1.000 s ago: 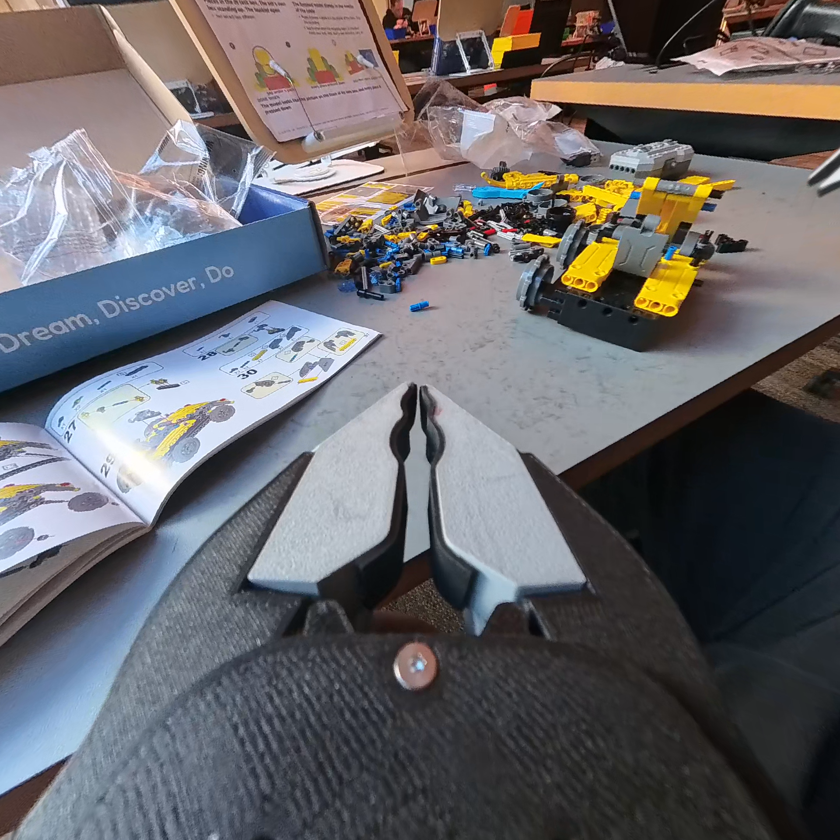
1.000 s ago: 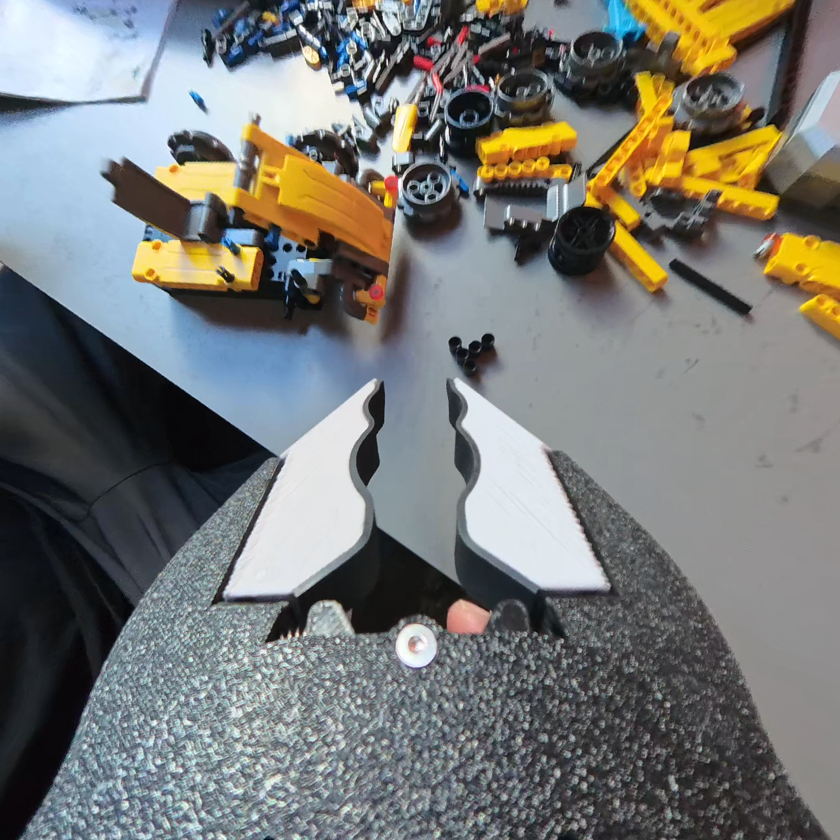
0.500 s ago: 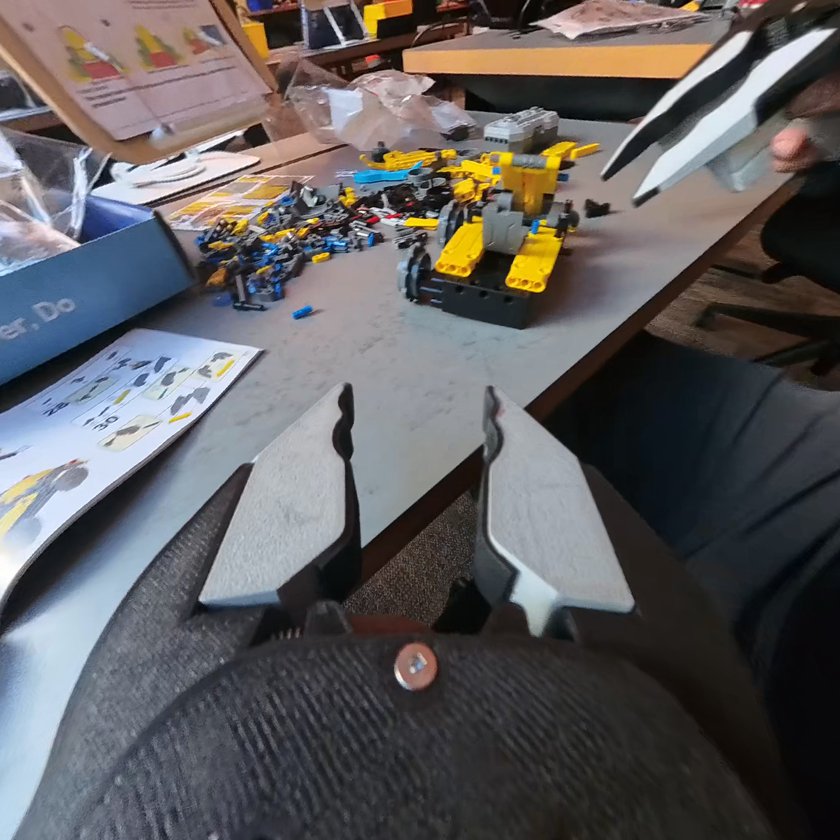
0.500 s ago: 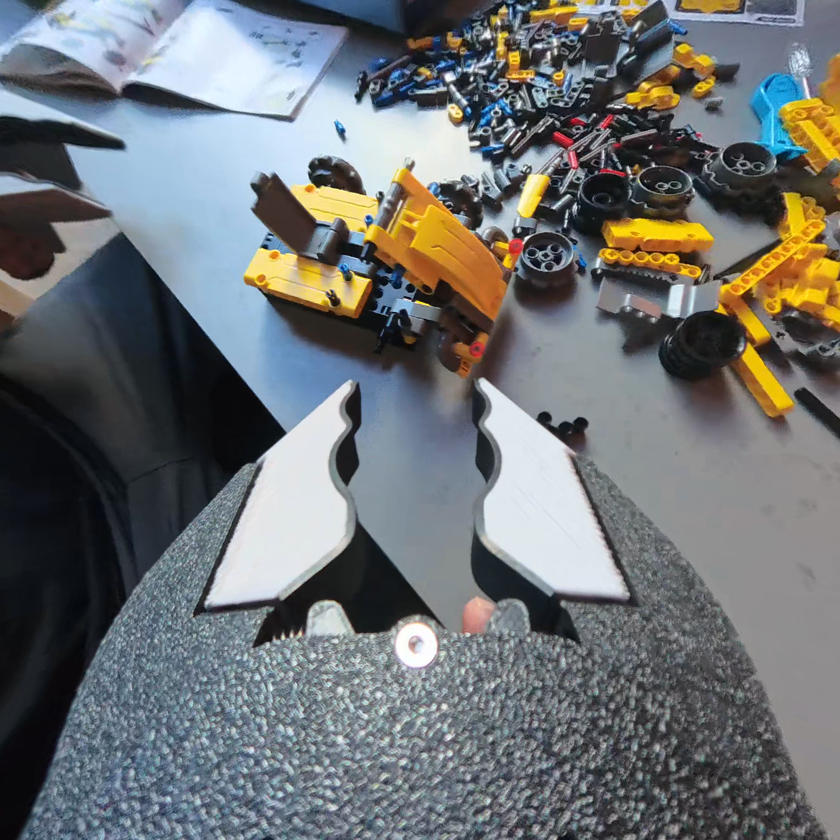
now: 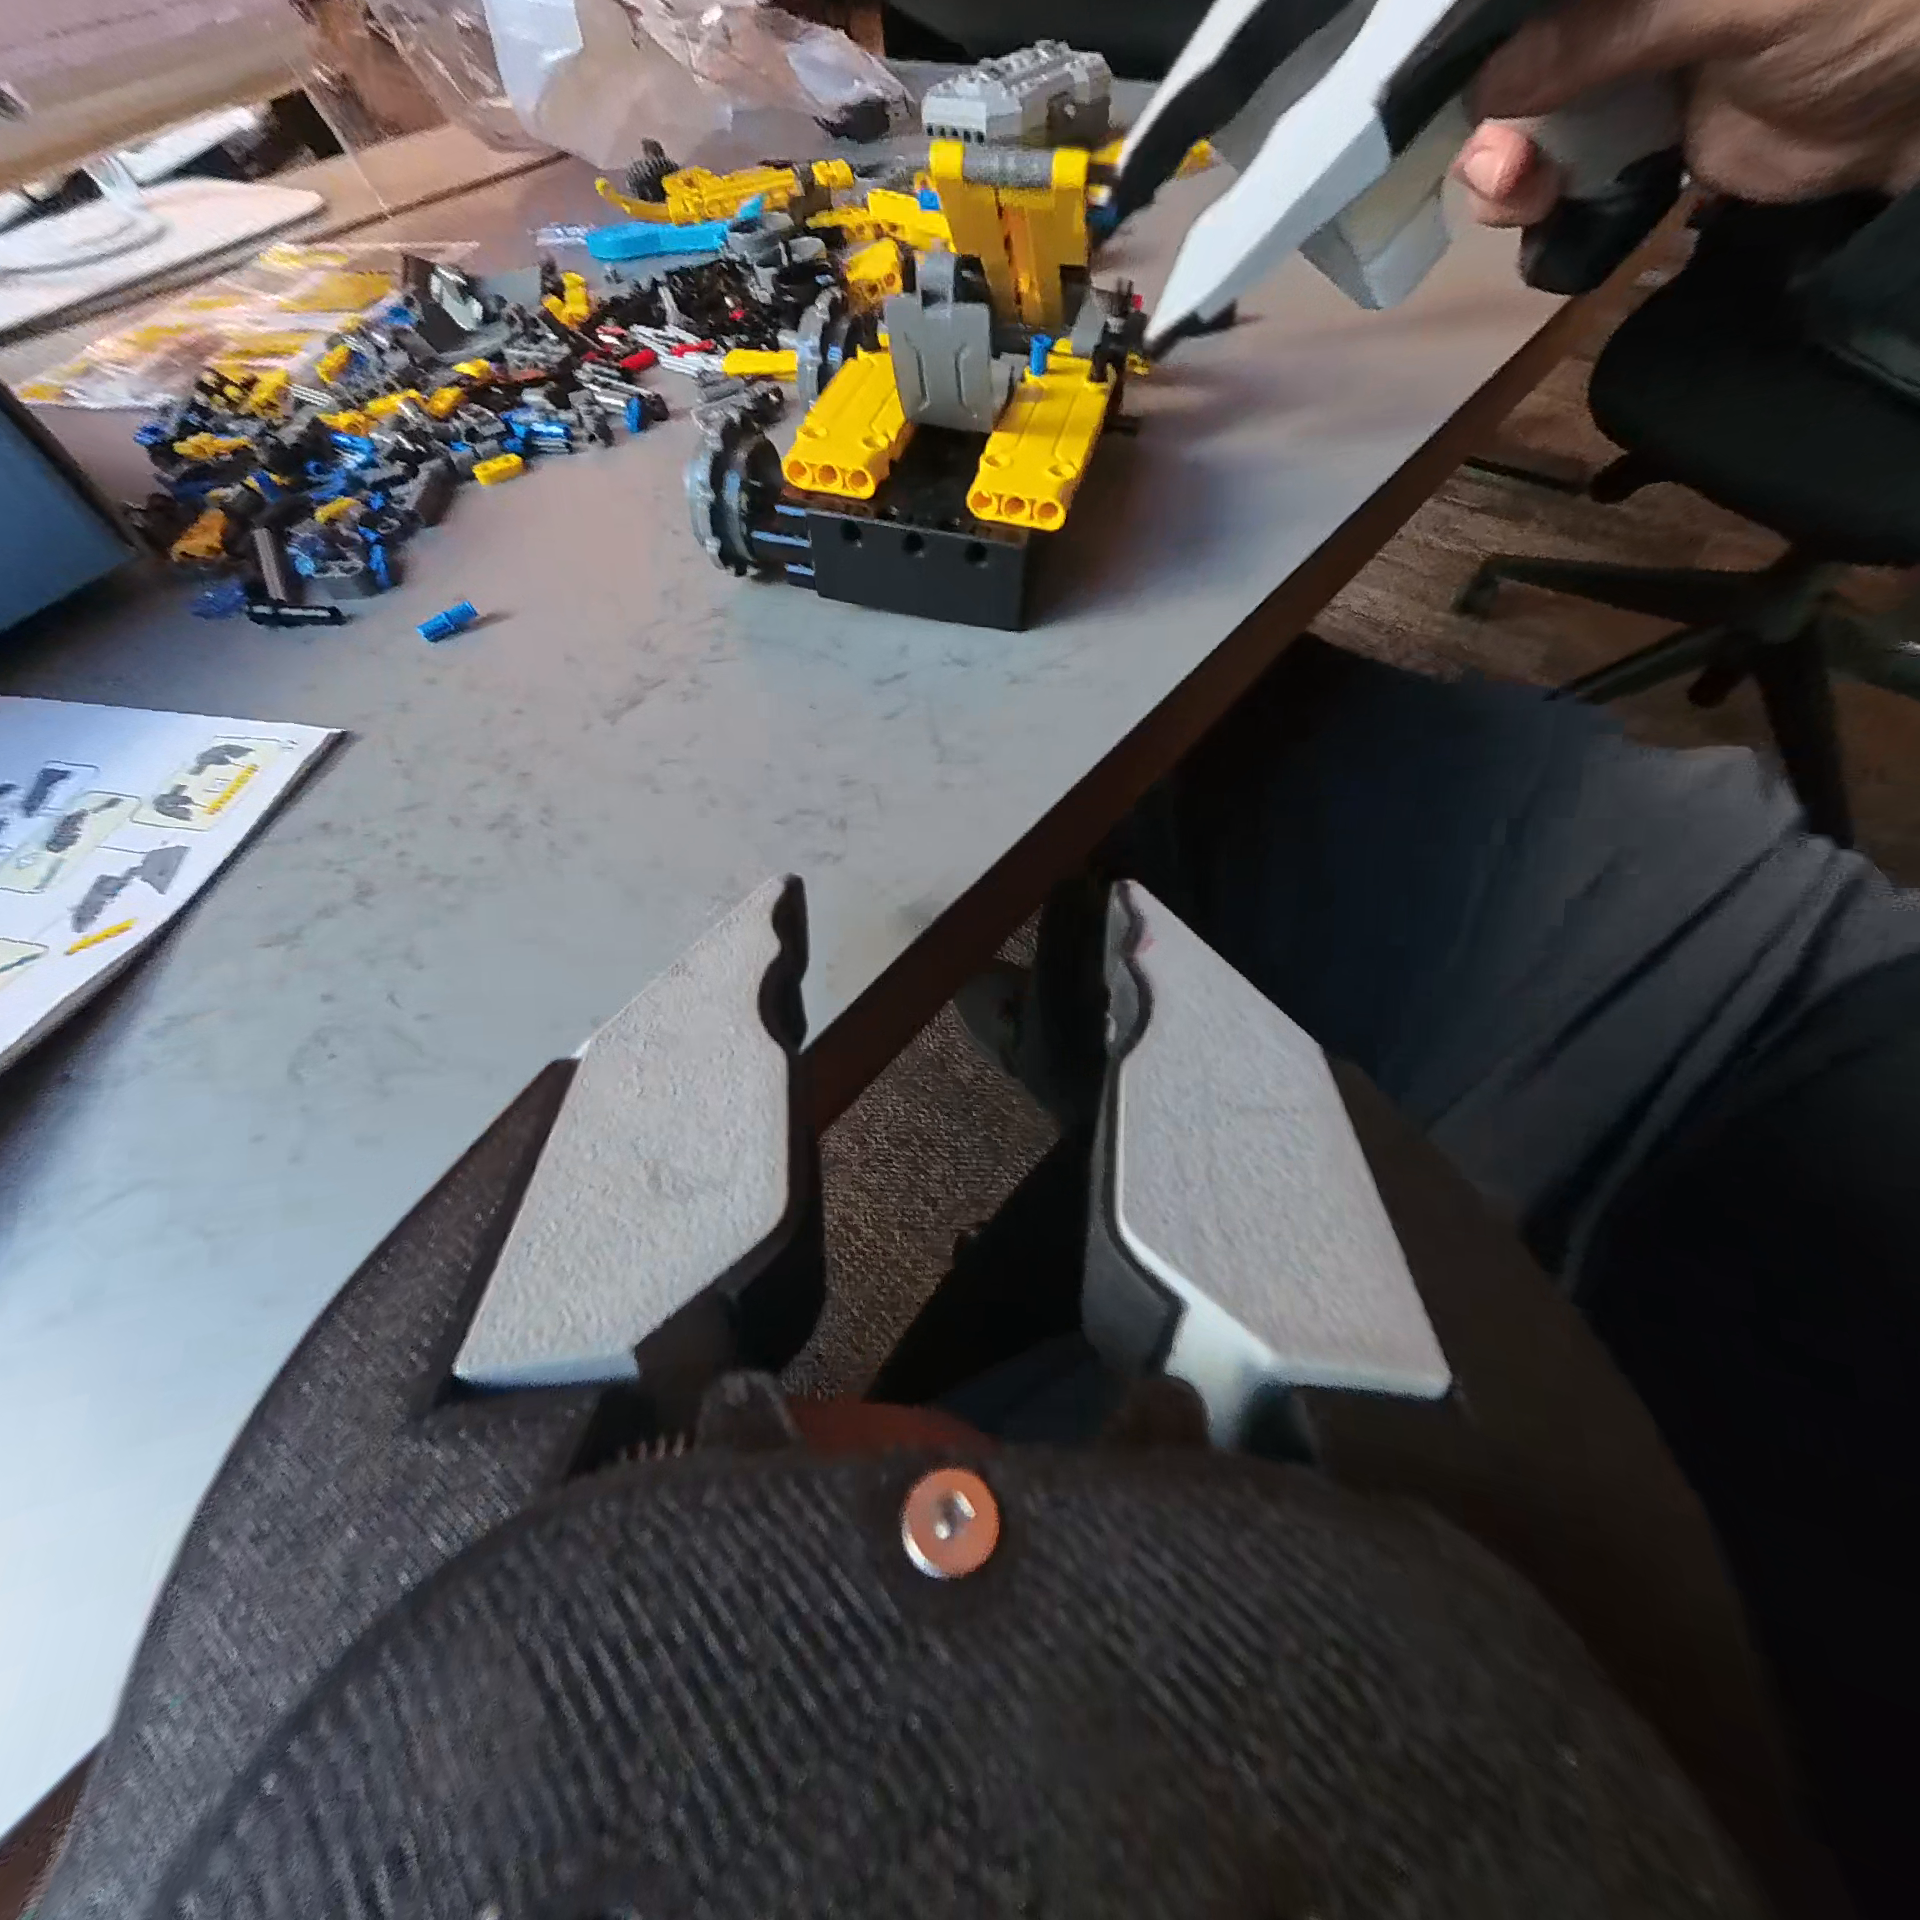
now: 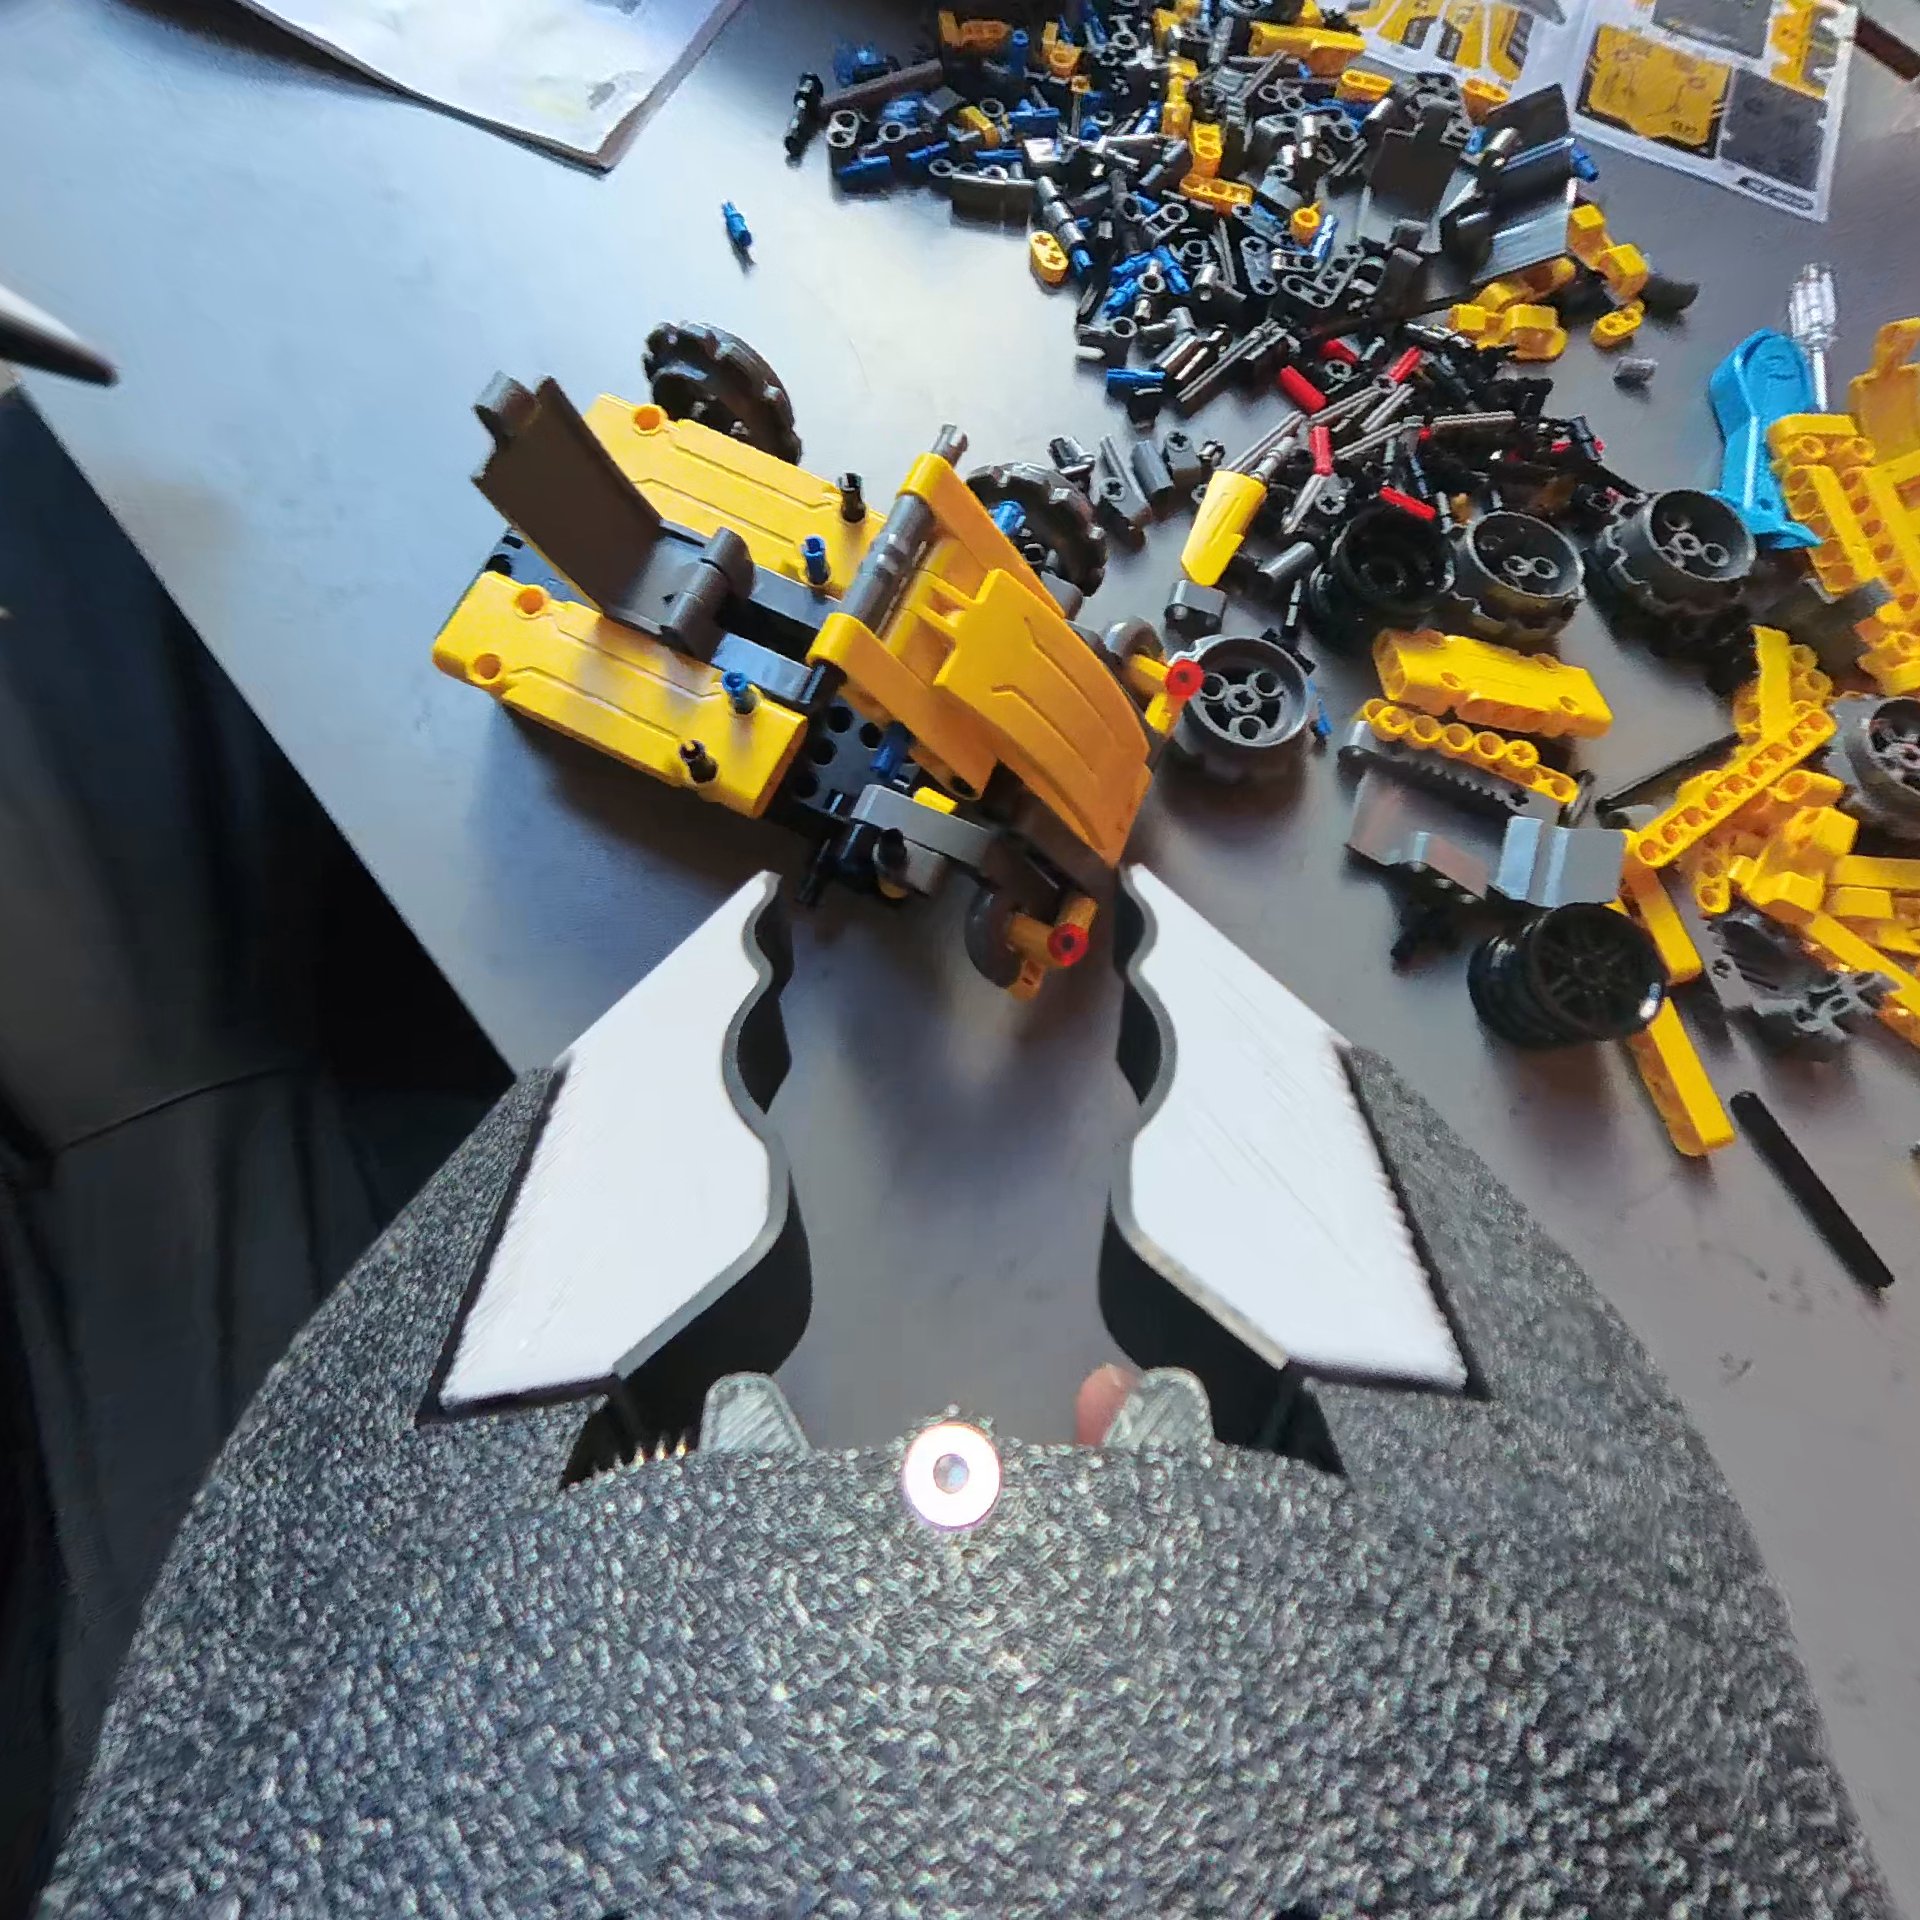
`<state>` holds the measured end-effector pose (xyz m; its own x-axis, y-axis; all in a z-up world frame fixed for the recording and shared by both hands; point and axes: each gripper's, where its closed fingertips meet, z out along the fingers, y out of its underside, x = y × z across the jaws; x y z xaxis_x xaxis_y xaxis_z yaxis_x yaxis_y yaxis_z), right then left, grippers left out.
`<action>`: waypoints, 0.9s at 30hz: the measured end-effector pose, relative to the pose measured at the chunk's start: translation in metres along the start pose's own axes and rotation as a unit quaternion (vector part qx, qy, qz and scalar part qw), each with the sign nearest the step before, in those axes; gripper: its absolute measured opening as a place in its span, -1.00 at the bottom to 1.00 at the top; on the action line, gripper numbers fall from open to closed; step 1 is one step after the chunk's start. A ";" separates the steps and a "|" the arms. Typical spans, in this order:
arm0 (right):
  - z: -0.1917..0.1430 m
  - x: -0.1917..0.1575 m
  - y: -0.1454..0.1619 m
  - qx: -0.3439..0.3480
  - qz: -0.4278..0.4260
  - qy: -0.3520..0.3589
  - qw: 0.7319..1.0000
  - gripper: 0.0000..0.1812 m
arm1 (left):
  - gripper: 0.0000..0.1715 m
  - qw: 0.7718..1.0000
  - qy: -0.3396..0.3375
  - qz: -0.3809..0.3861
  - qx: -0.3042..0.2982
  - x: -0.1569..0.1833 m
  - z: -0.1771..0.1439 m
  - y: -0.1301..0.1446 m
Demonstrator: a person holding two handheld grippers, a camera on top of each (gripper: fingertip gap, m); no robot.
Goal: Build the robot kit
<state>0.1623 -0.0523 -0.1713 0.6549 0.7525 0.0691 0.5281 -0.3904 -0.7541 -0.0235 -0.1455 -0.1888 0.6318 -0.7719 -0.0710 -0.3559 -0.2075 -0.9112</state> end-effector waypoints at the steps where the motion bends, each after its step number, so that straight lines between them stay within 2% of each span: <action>1: 0.001 0.001 -0.001 0.003 0.002 0.005 1.000 -0.30 | -0.36 1.000 0.008 -0.001 -0.005 0.003 0.001 0.002; 7: 0.005 0.000 -0.008 0.002 0.003 0.008 1.000 -0.30 | -0.37 0.999 0.036 0.011 0.000 0.012 -0.008 0.004; 11: 0.012 -0.005 -0.005 -0.030 -0.019 0.009 0.999 -0.28 | -0.35 0.998 0.058 -0.002 -0.041 0.019 -0.014 0.015; 16: 0.020 -0.015 -0.010 -0.037 -0.051 0.017 0.998 -0.25 | -0.32 0.997 0.081 -0.010 -0.005 0.024 -0.027 -0.004; 20: 0.027 -0.026 -0.016 -0.057 -0.076 0.021 0.995 -0.24 | -0.32 0.998 0.057 0.009 0.001 0.009 -0.028 -0.006; 27: 0.039 -0.043 -0.028 -0.048 -0.090 0.005 0.995 -0.24 | -0.30 0.995 0.059 -0.075 -0.015 -0.017 -0.025 0.004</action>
<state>0.0988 -0.0530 -0.1787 0.5503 0.8096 0.2044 0.6865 -0.2993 -0.6627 -0.0527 -0.1481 -0.1816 0.5949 -0.7957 0.1138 -0.2862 -0.3420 -0.8950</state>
